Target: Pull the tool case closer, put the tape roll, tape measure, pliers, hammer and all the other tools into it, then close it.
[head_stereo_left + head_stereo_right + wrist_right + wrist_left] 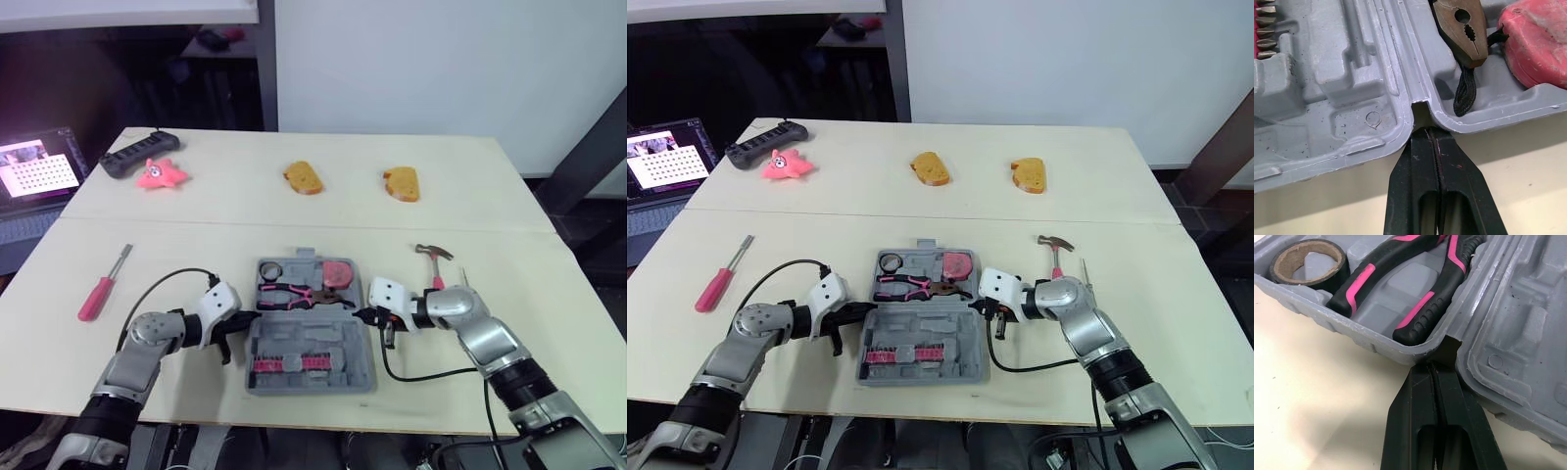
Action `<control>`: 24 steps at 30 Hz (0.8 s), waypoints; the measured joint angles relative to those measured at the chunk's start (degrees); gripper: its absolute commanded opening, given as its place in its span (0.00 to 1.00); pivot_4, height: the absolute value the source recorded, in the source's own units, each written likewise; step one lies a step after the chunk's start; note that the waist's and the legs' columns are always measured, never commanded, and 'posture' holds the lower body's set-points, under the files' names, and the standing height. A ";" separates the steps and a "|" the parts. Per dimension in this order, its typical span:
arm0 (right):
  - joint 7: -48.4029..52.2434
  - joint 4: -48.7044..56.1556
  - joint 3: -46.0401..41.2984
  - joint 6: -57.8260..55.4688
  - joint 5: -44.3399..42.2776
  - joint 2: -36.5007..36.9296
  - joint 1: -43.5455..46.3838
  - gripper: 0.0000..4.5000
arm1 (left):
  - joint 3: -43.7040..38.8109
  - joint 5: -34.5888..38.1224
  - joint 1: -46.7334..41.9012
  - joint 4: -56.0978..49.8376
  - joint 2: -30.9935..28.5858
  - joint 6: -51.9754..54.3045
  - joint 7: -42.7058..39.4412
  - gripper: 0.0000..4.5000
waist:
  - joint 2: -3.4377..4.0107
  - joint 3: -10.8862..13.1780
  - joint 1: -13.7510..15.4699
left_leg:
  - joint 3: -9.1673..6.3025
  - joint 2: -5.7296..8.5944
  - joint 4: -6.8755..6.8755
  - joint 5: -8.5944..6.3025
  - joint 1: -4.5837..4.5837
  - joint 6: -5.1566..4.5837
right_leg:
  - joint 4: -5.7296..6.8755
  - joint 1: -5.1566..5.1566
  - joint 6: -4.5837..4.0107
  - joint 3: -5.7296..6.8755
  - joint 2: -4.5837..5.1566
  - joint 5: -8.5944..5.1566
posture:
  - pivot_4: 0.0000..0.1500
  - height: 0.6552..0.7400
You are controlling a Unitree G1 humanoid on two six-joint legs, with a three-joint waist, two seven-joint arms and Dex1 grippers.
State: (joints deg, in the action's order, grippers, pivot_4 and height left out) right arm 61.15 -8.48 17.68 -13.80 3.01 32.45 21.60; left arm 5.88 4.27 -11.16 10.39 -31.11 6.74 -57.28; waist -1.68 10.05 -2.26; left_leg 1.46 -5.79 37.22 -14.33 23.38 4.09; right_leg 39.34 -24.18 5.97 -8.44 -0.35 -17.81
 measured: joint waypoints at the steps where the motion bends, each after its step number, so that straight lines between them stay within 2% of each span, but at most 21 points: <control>1: 0.00 0.58 -0.03 -0.44 -0.02 -0.01 -0.38 0.00 | 0.01 0.00 0.03 -0.01 -0.01 -0.04 0.00 0.01 | 0.00 0.00 -0.01 | 0.00 0.00 0.00 0.00 0.00 0.00 | 0.00 0.00 0.00 0.00 0.00 0.00 | 1.00 0.70; 9: 0.14 4.19 -0.02 -3.33 -0.34 0.03 -2.44 0.00 | 0.10 -0.12 0.28 -0.01 -0.45 -0.80 -0.04 0.01 | 0.00 -0.01 -0.12 | -0.01 0.00 0.00 0.00 0.00 0.00 | 0.00 0.00 0.00 0.00 0.00 0.00 | 1.00 0.70; 24: -0.32 3.53 -0.16 -1.95 -0.40 -0.23 -2.67 0.00 | 0.05 -0.19 1.15 -0.37 -2.15 -2.63 -0.67 0.01 | -0.03 -0.04 -0.35 | -0.02 -0.01 -0.02 0.00 -0.03 0.00 | 0.00 0.00 0.00 0.00 -0.02 0.00 | 1.00 0.70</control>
State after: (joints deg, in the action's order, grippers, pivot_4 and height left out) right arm 60.83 -4.94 17.52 -15.75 2.61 32.22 18.93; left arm 5.93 4.08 -10.01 10.02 -33.26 4.12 -57.95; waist -1.71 10.02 -2.61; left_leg 1.44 -5.80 37.20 -14.33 23.35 4.09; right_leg 39.34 -24.18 5.96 -8.44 -0.37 -17.81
